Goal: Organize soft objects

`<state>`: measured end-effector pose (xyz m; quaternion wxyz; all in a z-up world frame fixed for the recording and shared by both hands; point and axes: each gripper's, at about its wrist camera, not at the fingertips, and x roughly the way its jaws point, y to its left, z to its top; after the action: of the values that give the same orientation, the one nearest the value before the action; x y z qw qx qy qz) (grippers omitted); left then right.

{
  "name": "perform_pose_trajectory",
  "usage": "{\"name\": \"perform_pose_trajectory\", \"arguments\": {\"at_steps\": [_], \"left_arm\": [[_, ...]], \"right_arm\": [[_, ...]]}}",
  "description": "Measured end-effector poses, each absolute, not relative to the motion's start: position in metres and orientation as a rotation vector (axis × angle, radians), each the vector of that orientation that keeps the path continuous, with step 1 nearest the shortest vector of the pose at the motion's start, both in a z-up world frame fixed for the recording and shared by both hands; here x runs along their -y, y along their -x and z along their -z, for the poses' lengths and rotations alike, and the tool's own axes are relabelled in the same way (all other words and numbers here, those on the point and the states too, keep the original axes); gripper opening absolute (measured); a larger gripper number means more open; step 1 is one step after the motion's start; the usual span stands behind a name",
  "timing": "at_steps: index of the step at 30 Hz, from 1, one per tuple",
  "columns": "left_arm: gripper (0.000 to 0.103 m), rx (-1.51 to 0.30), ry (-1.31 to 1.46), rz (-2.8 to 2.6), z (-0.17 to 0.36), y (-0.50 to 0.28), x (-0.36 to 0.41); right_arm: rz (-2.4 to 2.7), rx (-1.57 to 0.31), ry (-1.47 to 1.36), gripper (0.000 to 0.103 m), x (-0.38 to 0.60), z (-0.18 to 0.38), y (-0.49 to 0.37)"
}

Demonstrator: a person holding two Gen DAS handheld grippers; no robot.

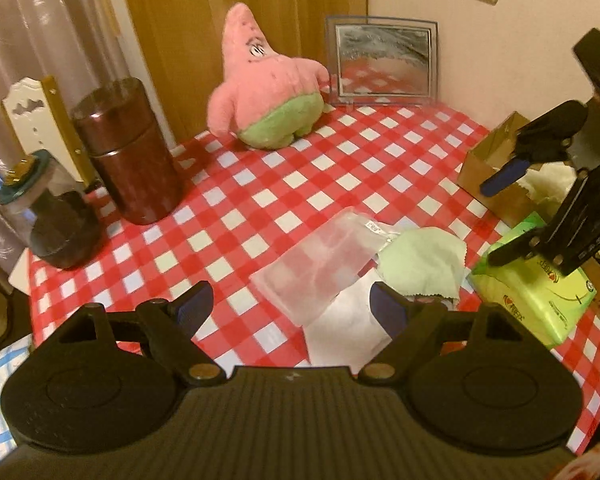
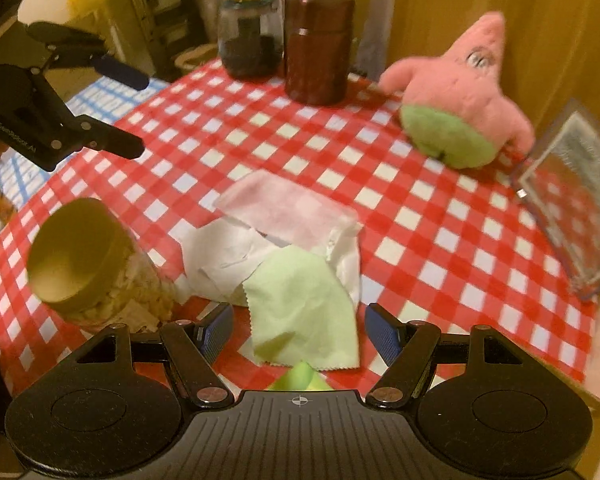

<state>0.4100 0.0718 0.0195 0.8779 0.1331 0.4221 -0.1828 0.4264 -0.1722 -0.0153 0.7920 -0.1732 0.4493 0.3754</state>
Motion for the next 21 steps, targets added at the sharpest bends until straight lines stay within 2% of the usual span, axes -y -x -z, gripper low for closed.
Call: {"name": "perform_pose_trajectory", "arguments": {"at_steps": [15,17,19,21], "left_arm": [[0.084,-0.94,-0.261,0.411,0.019,-0.443,-0.066],[0.084,-0.943,-0.261,0.412,0.021,-0.443,-0.066],[0.084,-0.948,-0.262,0.412,0.023,-0.444,-0.066],[0.084,-0.951,-0.259,0.408,0.024,-0.445,-0.067]], "right_arm": [[-0.807,-1.166,0.362,0.071,0.138,0.083,-0.478],[-0.809,-1.168,0.346,0.048,0.14,0.084,-0.479],[-0.813,-1.167,0.315,0.039,0.143,0.081,-0.479],[-0.814,-1.162,0.305,0.023,0.145,0.078,-0.477]]}}
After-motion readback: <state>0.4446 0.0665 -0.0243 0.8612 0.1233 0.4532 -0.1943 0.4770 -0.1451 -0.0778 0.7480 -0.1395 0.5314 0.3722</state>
